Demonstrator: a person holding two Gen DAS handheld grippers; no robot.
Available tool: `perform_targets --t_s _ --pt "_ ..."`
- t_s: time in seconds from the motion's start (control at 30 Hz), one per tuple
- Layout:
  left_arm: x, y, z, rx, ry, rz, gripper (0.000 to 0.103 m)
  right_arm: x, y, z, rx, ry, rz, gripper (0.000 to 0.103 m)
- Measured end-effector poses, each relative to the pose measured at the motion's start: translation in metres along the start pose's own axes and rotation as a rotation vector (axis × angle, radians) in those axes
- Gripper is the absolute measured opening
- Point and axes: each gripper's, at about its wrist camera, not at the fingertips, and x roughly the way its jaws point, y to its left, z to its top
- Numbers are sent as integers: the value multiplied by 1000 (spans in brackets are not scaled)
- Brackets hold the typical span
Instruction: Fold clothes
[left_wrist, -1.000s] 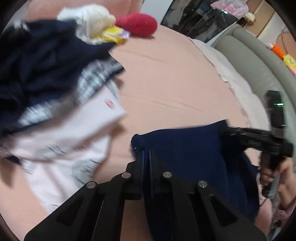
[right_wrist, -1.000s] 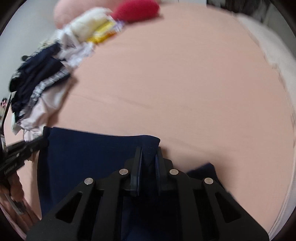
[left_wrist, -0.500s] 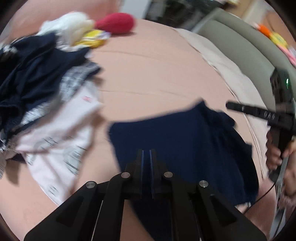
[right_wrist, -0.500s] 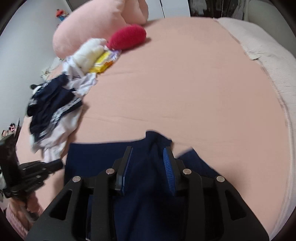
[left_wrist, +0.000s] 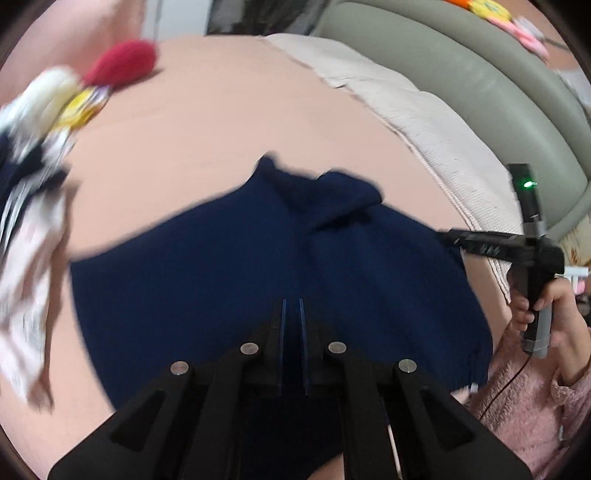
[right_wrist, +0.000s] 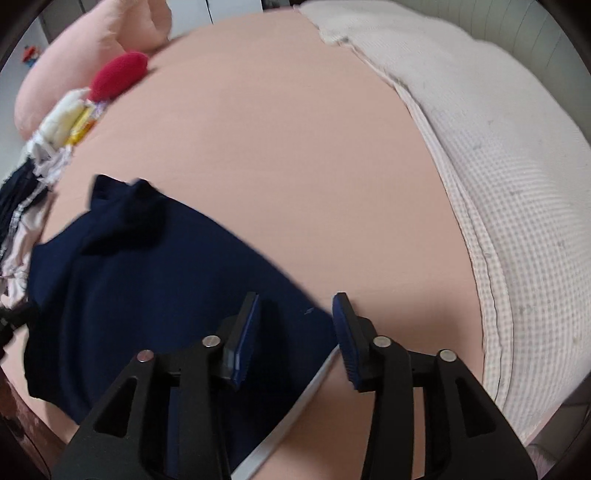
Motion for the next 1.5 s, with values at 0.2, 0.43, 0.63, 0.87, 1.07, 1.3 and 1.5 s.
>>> perform_targets --t_s 0.2,0.43,0.63,0.87,1.07,1.3,1.5 --pt "52 -29 65 86 10 22 10 0 -13 -2 1 4 -4 47" --pt "101 -51 78 251 114 43 41 -27 -48 -31 158 -8 29 48" --pt "102 -49 74 229 95 100 9 -25 -48 -40 147 -3 61 55" --pt "82 -34 75 130 2 121 4 -21 -42 -32 124 -24 98 35" --pt "86 -29 65 55 10 136 4 -30 -73 -42 197 -64 52 32" --pt "100 -40 62 123 70 121 7 -43 -76 -70 297 -34 141 42" --pt "110 -47 70 156 105 115 11 -36 -65 -75 264 2 249 5"
